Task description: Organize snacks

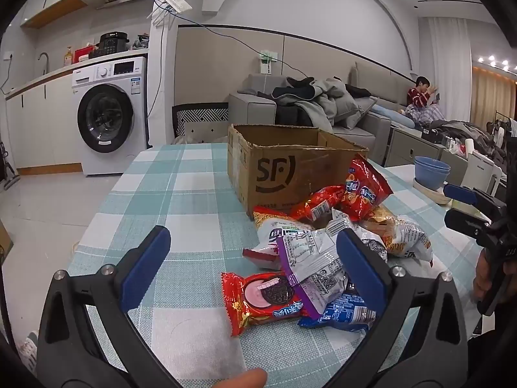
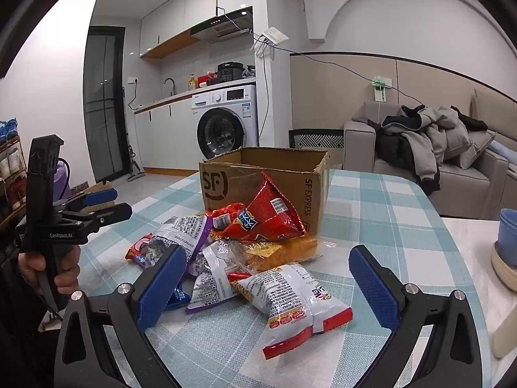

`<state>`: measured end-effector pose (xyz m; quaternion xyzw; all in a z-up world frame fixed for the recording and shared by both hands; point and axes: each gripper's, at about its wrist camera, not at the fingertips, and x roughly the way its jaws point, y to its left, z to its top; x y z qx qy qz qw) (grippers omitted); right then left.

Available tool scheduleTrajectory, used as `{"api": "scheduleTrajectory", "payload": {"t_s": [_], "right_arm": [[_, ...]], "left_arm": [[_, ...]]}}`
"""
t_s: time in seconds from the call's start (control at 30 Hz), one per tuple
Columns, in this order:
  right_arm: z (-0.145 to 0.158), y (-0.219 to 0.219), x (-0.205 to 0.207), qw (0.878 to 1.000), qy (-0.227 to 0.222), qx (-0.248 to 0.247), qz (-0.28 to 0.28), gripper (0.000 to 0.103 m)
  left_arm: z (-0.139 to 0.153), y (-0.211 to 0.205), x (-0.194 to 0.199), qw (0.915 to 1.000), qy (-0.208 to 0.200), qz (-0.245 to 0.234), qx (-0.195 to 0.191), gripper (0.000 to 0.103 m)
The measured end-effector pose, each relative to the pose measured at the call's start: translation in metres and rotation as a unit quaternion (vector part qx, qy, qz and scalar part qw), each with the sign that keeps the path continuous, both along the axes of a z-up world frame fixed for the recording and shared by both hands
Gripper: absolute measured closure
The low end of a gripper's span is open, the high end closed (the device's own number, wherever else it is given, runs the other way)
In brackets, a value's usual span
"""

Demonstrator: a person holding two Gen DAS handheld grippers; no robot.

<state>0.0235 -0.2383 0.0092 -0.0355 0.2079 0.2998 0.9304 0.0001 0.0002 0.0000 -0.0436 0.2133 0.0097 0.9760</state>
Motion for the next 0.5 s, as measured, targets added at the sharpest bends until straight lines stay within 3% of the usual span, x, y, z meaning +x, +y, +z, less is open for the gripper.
{"api": "scheduleTrajectory", "payload": {"t_s": [0.5], "right_arm": [[-0.0005,0.0033,-0.0001,1.000,-0.002,-0.004,0.001,0.000]], "left_arm": [[0.0001,-0.0005,-0.0003,1.0000,-0.004,-0.001,0.008,0.001]]}}
